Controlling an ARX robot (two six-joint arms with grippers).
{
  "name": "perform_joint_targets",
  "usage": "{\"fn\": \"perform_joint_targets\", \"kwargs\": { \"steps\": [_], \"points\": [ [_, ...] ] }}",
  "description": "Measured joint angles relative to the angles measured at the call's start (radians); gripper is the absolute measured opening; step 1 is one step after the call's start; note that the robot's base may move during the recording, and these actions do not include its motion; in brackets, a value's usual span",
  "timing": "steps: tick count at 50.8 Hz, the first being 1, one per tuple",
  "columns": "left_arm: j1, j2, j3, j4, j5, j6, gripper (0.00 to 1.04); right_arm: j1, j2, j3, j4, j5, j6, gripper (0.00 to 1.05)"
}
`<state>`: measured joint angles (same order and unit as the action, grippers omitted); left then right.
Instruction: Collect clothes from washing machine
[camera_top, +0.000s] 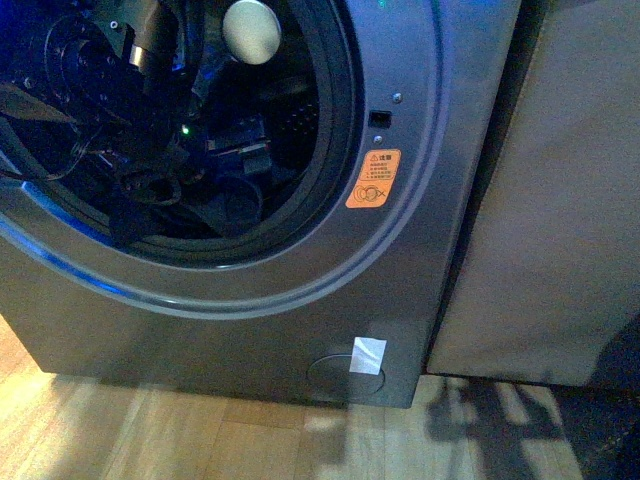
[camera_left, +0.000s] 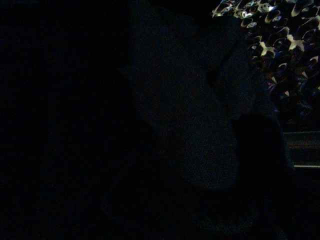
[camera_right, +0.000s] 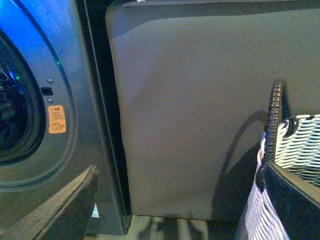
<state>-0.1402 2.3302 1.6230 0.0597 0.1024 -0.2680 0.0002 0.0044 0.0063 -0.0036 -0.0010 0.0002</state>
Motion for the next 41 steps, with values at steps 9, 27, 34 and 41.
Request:
{"fn": "perform_joint_targets", "kwargs": {
  "steps": [9, 27, 34, 41],
  "points": [
    [0.000, 0.013, -0.004, 0.000, -0.105, 0.122, 0.98, 0.000, 0.000, 0.000, 0.000, 0.000, 0.000, 0.97],
    [0.059, 0.041, -0.013, 0.097, -0.306, 0.349, 0.98, 0.000, 0.000, 0.000, 0.000, 0.000, 0.000, 0.97],
    [0.065, 0.041, -0.013, 0.120, -0.389, 0.410, 0.98, 0.000, 0.000, 0.000, 0.000, 0.000, 0.000, 0.97],
    [0.059, 0.042, -0.010, 0.073, -0.406, 0.425, 0.98, 0.000, 0.000, 0.000, 0.000, 0.000, 0.000, 0.97]
  ]
}}
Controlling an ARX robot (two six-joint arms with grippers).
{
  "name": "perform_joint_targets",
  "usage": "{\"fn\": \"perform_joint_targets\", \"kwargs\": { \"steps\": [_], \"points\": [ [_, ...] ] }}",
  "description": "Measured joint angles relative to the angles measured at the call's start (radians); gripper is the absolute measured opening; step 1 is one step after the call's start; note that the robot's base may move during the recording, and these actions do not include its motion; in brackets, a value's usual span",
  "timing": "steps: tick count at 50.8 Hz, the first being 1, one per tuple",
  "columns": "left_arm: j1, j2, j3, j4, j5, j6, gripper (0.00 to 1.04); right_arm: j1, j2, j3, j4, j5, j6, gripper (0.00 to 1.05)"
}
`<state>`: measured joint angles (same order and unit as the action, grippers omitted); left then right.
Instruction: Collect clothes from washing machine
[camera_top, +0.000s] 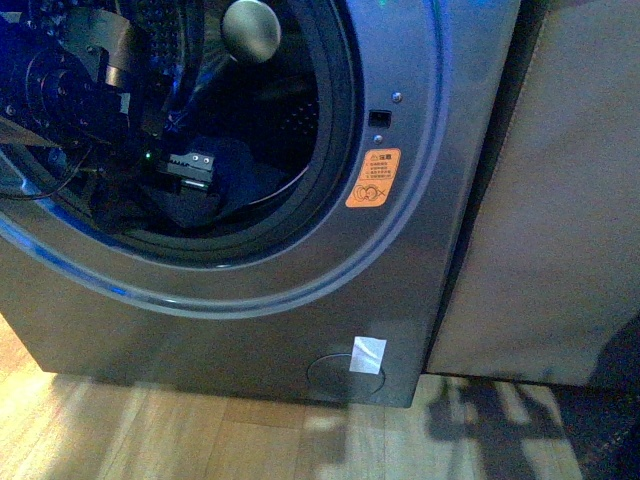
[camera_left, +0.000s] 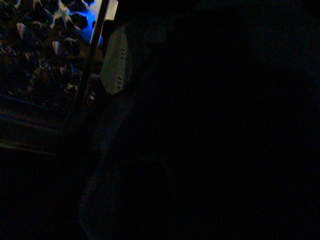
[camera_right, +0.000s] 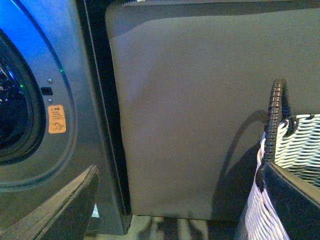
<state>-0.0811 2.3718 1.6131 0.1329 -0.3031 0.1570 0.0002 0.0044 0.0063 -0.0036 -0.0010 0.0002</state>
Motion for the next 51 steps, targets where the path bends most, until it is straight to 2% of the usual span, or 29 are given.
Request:
{"fn": "perform_joint_targets", "kwargs": {
  "steps": [15, 27, 37, 46, 51],
  "points": [
    [-0.025, 0.008, 0.046, -0.207, 0.079, -0.114, 0.98, 0.000, 0.000, 0.000, 0.000, 0.000, 0.000, 0.97],
    [-0.042, 0.016, 0.039, -0.224, 0.123, -0.153, 0.98, 0.000, 0.000, 0.000, 0.000, 0.000, 0.000, 0.97],
    [-0.050, 0.017, 0.018, -0.184, 0.098, -0.132, 0.63, 0.000, 0.000, 0.000, 0.000, 0.000, 0.000, 0.97],
    [-0.049, 0.016, -0.006, -0.135, 0.097, -0.122, 0.42, 0.000, 0.000, 0.000, 0.000, 0.000, 0.000, 0.97],
    [-0.044, 0.004, -0.049, -0.053, 0.124, -0.115, 0.26, 0.000, 0.000, 0.000, 0.000, 0.000, 0.000, 0.97]
  ]
}}
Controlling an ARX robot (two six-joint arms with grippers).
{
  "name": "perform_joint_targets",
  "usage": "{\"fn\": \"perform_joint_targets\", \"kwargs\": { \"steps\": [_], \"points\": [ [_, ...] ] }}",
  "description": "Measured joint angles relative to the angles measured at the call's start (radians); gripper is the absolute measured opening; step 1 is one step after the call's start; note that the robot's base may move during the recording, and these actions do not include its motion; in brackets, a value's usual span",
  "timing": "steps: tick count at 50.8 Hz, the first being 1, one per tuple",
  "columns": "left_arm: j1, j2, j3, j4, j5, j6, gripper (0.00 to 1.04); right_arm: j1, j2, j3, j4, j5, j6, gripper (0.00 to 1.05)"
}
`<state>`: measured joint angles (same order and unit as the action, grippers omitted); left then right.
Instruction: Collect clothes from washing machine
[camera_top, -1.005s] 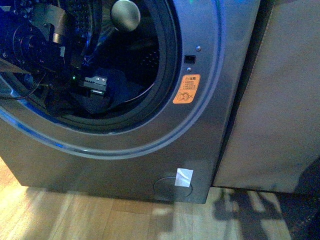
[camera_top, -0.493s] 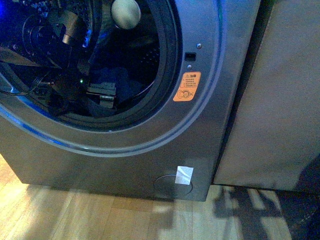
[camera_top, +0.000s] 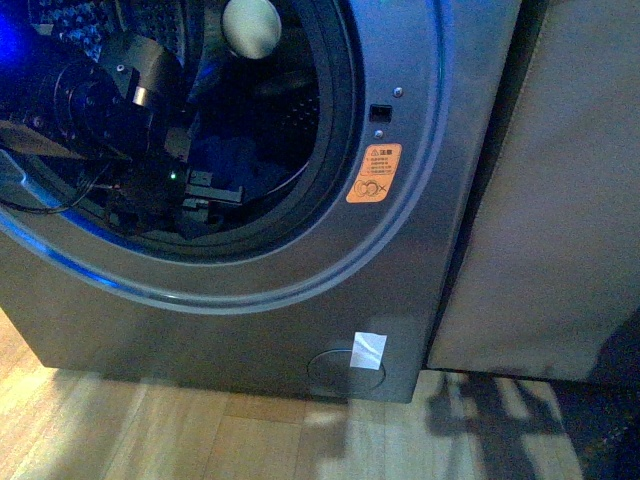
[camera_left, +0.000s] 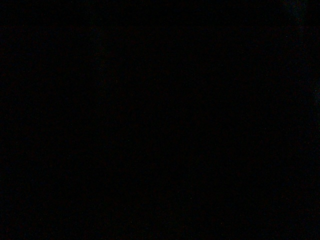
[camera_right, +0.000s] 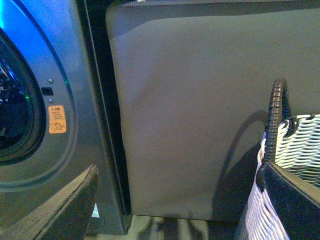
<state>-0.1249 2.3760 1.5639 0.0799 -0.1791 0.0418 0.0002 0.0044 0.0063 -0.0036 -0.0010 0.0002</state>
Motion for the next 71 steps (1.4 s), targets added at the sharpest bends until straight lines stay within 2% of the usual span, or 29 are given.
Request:
{"fn": "perform_joint_targets", "kwargs": {
  "steps": [7, 20, 24, 31, 43, 48, 54, 71],
  "points": [
    [0.008, -0.042, -0.111, 0.170, 0.081, 0.004, 0.13, 0.000, 0.000, 0.000, 0.000, 0.000, 0.000, 0.97],
    [0.018, -0.313, -0.377, 0.321, 0.263, 0.031, 0.13, 0.000, 0.000, 0.000, 0.000, 0.000, 0.000, 0.97],
    [0.029, -0.456, -0.485, 0.370, 0.354, 0.040, 0.13, 0.000, 0.000, 0.000, 0.000, 0.000, 0.000, 0.97],
    [0.066, -0.680, -0.631, 0.393, 0.498, 0.040, 0.13, 0.000, 0.000, 0.000, 0.000, 0.000, 0.000, 0.97],
    [0.080, -0.975, -0.698, 0.330, 0.645, 0.046, 0.13, 0.000, 0.000, 0.000, 0.000, 0.000, 0.000, 0.97],
    [0.045, -1.134, -0.653, 0.251, 0.659, 0.053, 0.13, 0.000, 0.000, 0.000, 0.000, 0.000, 0.000, 0.97],
    [-0.008, -1.201, -0.567, 0.190, 0.649, 0.054, 0.13, 0.000, 0.000, 0.000, 0.000, 0.000, 0.000, 0.97],
    [-0.230, -1.114, -0.208, 0.027, 0.532, 0.064, 0.13, 0.000, 0.000, 0.000, 0.000, 0.000, 0.000, 0.97]
  ]
}}
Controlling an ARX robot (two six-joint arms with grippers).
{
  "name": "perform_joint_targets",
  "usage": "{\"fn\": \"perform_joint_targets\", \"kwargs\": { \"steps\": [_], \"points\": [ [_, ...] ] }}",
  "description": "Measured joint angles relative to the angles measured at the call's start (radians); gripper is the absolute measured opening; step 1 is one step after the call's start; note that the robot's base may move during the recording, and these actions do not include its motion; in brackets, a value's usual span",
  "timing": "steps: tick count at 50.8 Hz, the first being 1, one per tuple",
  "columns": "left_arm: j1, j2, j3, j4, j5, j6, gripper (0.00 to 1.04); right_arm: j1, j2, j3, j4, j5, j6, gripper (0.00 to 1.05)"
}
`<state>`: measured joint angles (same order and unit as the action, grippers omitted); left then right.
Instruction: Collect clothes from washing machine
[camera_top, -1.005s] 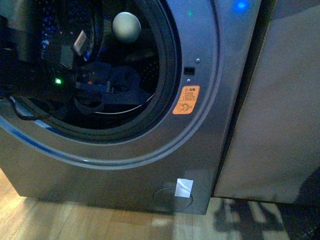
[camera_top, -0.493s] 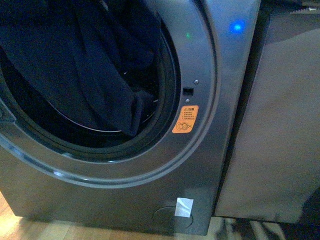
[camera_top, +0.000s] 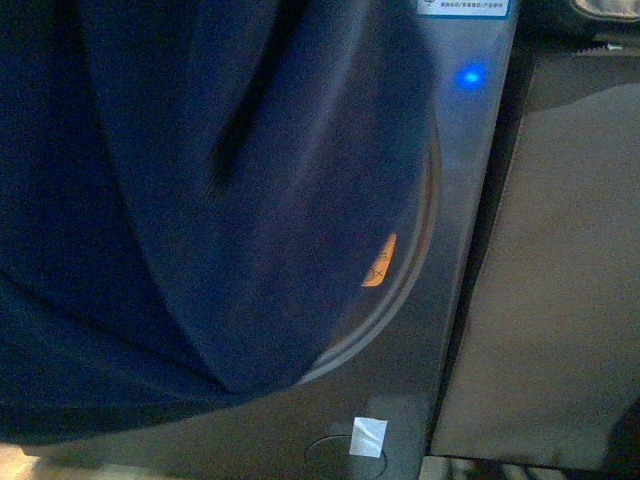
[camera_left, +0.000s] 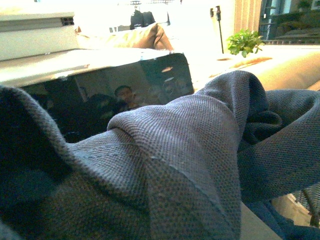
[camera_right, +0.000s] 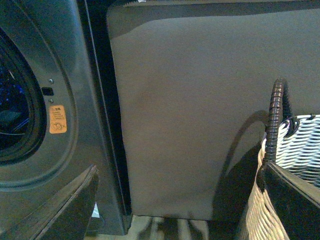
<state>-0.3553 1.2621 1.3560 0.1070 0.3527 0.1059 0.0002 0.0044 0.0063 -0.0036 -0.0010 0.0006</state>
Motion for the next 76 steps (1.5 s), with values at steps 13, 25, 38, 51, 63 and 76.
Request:
{"fn": "perform_joint_targets", "kwargs": {
  "steps": [13, 25, 38, 51, 63, 76],
  "points": [
    [-0.142, 0.164, 0.307, -0.122, -0.085, 0.003, 0.13, 0.000, 0.000, 0.000, 0.000, 0.000, 0.000, 0.97],
    [-0.233, 0.310, 0.603, -0.219, -0.149, -0.002, 0.13, 0.000, 0.000, 0.000, 0.000, 0.000, 0.000, 0.97],
    [-0.238, 0.309, 0.632, -0.219, -0.153, -0.004, 0.13, -0.016, 0.008, 0.000, 0.012, -0.055, 0.022, 0.97],
    [-0.236, 0.311, 0.632, -0.220, -0.153, -0.004, 0.13, -0.229, 0.358, 0.220, 0.460, -0.615, 0.515, 0.97],
    [-0.236, 0.311, 0.632, -0.220, -0.153, -0.005, 0.13, -0.013, 0.619, 0.500, 0.619, -0.533, 0.457, 0.97],
    [-0.236, 0.311, 0.632, -0.220, -0.153, -0.004, 0.13, 0.196, 0.885, 0.725, 0.631, -0.433, 0.220, 0.97]
  ]
}}
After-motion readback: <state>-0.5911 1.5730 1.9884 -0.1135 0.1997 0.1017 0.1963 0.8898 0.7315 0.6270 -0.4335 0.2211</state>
